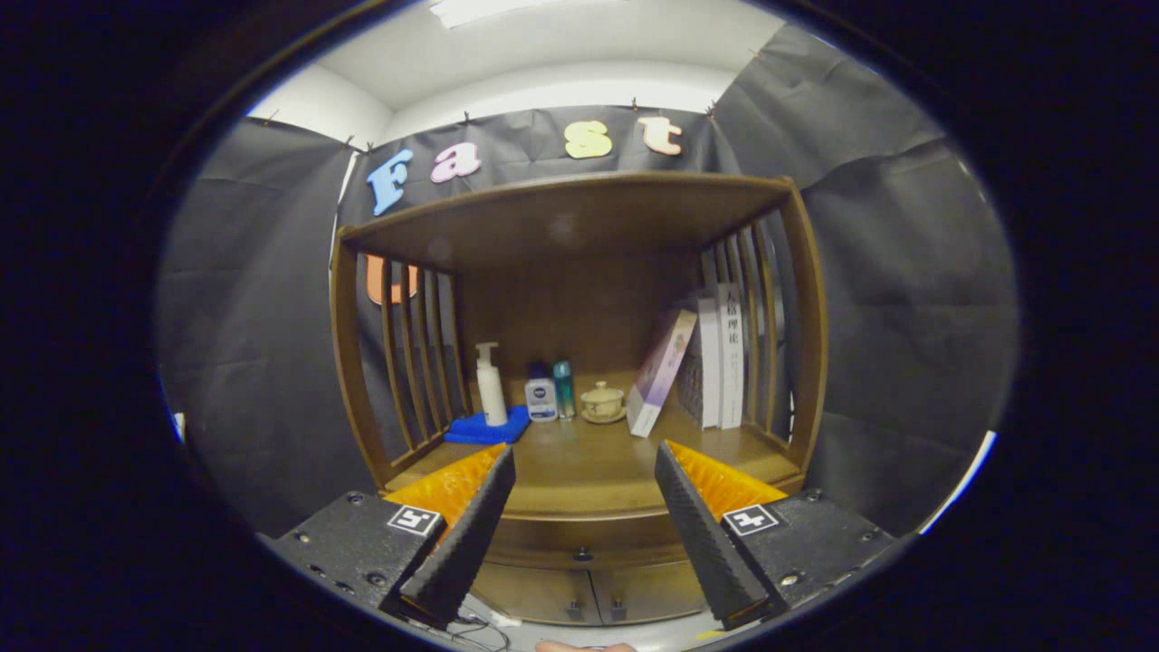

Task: Pull open the drawer, take out the items inside it, and place them on the countertop above the cabinet.

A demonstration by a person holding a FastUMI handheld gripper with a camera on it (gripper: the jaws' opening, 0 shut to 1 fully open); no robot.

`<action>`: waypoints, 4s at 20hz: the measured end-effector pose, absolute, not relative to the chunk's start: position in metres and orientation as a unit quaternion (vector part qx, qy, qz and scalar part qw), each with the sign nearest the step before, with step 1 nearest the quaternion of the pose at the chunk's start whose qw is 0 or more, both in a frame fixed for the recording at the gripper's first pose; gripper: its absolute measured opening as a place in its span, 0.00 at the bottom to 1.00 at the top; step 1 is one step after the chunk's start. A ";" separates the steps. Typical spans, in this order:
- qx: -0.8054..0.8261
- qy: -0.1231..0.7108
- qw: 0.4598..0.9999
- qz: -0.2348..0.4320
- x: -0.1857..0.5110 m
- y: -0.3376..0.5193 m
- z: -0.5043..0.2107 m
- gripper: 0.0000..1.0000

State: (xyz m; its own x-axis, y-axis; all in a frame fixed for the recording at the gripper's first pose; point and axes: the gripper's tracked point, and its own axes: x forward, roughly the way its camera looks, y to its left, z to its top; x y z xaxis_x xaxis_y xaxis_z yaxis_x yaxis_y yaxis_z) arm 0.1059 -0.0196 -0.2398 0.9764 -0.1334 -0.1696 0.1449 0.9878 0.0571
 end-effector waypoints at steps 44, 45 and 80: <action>-0.016 0.195 0.975 -0.100 0.157 -0.017 -0.447 0.22; -0.016 0.196 0.976 -0.097 0.151 -0.017 -0.448 0.22; -0.019 0.238 0.971 -0.011 -0.020 0.014 -0.447 0.22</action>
State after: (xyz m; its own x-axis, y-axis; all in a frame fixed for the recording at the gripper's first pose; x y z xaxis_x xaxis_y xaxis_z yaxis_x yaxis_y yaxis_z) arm -0.0197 0.0142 -0.4473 0.8868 -0.0306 -0.4612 0.0124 0.9990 -0.0424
